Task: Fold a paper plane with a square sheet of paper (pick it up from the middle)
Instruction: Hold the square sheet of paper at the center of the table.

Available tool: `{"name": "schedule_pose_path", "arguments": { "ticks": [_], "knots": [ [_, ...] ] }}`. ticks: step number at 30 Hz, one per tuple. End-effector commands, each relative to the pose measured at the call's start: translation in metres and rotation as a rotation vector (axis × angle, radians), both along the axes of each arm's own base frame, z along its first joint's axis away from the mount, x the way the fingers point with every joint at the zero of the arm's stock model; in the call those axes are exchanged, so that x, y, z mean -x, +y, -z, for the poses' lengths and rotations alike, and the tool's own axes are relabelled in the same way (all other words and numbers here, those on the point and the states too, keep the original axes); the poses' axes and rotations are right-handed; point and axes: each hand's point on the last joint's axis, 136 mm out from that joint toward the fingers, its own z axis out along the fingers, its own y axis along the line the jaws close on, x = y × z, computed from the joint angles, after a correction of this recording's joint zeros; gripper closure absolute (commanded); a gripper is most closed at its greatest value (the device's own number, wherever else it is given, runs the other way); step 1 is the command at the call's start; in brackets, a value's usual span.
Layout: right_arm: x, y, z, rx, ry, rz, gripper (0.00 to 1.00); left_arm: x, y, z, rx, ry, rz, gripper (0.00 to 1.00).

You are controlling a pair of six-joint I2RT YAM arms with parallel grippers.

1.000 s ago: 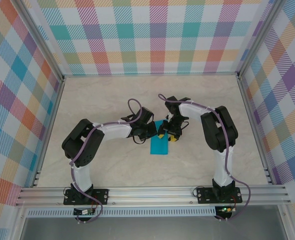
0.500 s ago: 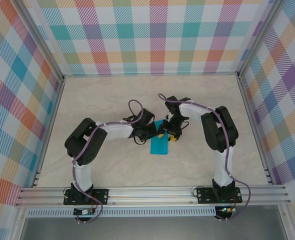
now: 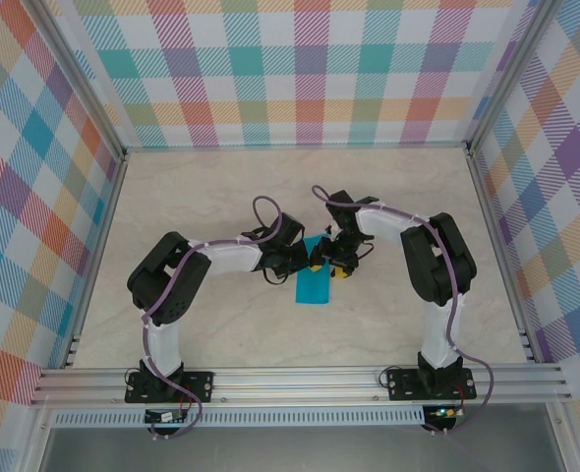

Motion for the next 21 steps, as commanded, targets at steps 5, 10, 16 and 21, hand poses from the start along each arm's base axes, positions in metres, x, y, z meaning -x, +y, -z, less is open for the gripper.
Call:
{"name": "schedule_pose_path", "arguments": {
  "ticks": [5,10,16,21],
  "knots": [
    [-0.008,-0.001,-0.011,-0.056,-0.089,-0.011,0.4,0.01,-0.001,0.009,-0.031,0.02,0.025,1.0],
    [-0.013,-0.004,-0.017,-0.04,-0.124,-0.011,0.44,0.01,-0.001,0.009,-0.032,0.02,0.027,1.0],
    [-0.007,-0.013,0.003,0.015,-0.083,-0.017,0.53,0.009,-0.003,0.007,-0.024,0.018,0.03,1.0],
    [-0.002,-0.016,0.013,0.033,-0.058,-0.021,0.53,0.005,-0.013,-0.011,0.023,-0.023,0.062,0.99]
  ]
}}
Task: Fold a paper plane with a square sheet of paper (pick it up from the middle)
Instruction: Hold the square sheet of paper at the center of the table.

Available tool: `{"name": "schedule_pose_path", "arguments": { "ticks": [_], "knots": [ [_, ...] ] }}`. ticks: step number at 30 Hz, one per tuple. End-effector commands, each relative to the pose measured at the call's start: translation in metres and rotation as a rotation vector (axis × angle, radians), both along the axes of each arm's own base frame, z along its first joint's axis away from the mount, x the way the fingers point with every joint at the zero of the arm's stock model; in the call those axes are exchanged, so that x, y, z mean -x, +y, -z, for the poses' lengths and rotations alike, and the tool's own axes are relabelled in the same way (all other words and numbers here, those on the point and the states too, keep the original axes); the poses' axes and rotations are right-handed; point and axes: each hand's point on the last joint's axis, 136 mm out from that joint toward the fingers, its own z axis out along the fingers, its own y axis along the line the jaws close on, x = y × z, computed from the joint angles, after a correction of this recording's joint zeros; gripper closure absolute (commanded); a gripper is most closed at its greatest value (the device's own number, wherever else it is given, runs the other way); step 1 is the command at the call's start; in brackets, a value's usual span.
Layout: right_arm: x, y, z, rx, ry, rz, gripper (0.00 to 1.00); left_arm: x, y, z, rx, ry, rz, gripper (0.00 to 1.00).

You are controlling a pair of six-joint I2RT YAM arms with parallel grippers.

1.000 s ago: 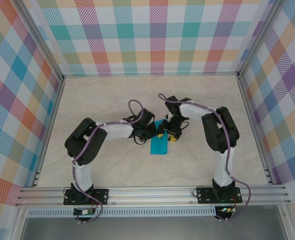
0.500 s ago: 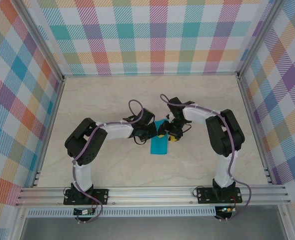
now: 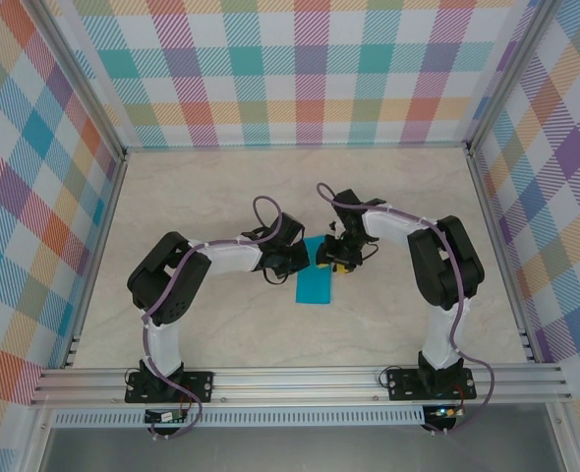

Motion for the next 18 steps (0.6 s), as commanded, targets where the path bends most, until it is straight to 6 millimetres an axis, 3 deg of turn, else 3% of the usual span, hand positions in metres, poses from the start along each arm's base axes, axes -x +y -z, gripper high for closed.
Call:
{"name": "schedule_pose_path", "arguments": {
  "ticks": [1,4,7,8,13,18],
  "knots": [
    [0.009,-0.009,0.015,0.038,0.037,-0.012,0.53,0.003,-0.012,-0.018,0.024,-0.039,0.055,0.96],
    [0.009,-0.012,0.019,0.061,0.048,-0.013,0.52,-0.004,-0.002,-0.05,0.005,-0.117,0.023,0.79],
    [0.011,-0.015,0.023,0.082,0.056,-0.014,0.52,-0.007,0.029,-0.076,-0.091,-0.178,-0.066,0.69],
    [0.011,-0.016,0.023,0.087,0.058,-0.013,0.52,-0.003,0.047,-0.078,-0.159,-0.17,-0.108,0.66],
    [0.011,-0.017,0.023,0.094,0.06,-0.014,0.52,0.006,0.092,-0.098,-0.232,-0.22,-0.228,0.64],
    [0.01,-0.018,0.024,0.111,0.075,-0.012,0.47,0.014,0.106,-0.1,-0.214,-0.228,-0.266,0.63]
  ]
}}
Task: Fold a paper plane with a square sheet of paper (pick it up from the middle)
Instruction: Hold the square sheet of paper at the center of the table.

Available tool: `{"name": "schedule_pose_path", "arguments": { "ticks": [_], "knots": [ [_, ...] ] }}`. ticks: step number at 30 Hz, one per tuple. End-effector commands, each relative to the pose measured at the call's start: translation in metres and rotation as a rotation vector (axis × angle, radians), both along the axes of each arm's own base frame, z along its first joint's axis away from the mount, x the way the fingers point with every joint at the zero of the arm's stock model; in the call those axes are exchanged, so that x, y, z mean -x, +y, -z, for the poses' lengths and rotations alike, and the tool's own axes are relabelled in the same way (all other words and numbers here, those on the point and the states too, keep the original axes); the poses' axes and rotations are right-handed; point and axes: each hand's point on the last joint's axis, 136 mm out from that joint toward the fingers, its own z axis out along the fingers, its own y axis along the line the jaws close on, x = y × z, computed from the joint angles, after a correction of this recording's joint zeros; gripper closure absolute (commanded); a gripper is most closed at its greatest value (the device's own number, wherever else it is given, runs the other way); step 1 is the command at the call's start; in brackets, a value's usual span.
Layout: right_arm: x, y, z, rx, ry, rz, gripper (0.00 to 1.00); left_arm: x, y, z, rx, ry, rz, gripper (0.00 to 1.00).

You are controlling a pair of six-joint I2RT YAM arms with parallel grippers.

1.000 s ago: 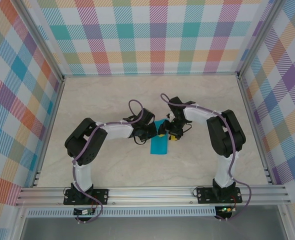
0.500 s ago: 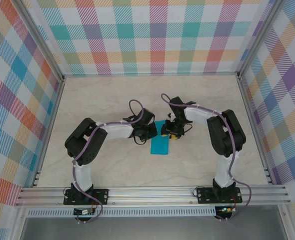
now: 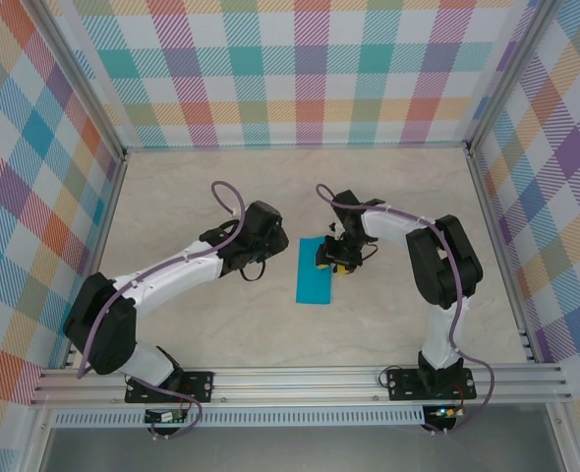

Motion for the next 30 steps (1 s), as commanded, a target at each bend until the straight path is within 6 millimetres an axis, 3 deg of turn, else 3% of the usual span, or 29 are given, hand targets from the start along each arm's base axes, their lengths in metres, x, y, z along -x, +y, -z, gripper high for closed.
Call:
{"name": "schedule_pose_path", "arguments": {
  "ticks": [1,30],
  "knots": [
    [0.01,-0.016,0.022,0.097,0.075,-0.007,0.46,0.011,0.024,0.019,-0.07,0.046,-0.058,0.63],
    [0.013,-0.026,0.036,0.165,0.103,-0.045,0.5,0.008,-0.014,0.04,-0.001,0.116,0.082,0.66]
  ]
}}
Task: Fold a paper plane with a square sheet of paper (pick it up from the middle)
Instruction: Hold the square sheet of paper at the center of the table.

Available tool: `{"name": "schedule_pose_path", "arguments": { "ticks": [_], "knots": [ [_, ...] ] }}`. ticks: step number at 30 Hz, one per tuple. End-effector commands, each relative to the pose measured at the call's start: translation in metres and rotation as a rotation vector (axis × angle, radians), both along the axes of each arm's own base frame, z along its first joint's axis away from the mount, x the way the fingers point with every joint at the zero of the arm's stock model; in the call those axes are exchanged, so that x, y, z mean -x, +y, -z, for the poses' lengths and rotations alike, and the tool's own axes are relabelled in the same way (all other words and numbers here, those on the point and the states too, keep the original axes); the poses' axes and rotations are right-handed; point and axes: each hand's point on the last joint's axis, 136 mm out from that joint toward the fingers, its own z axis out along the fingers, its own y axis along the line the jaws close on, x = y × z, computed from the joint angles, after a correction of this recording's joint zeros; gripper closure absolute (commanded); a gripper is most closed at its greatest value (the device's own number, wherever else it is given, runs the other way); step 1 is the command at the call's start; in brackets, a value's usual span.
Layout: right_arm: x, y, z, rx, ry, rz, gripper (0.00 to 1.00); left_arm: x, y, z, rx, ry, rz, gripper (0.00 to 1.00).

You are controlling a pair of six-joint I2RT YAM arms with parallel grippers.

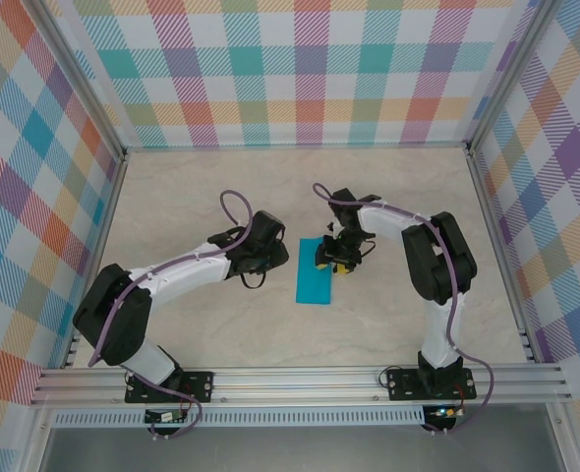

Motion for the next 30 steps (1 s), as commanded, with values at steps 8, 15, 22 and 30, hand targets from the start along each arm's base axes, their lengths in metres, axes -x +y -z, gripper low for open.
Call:
{"name": "schedule_pose_path", "arguments": {
  "ticks": [8,15,22,30],
  "knots": [
    [0.014,-0.023,0.036,0.13,0.076,-0.011,0.49,-0.007,-0.015,-0.003,0.038,0.002,0.044,0.69],
    [0.016,-0.025,0.041,0.142,0.091,0.0,0.49,-0.01,-0.037,0.007,0.087,0.053,0.094,0.92],
    [0.019,-0.027,0.045,0.151,0.105,0.003,0.49,-0.02,-0.065,0.021,0.138,0.087,0.134,1.0],
    [0.02,-0.027,0.047,0.155,0.113,0.003,0.49,-0.024,-0.075,0.043,0.13,0.12,0.141,1.0]
  ]
}}
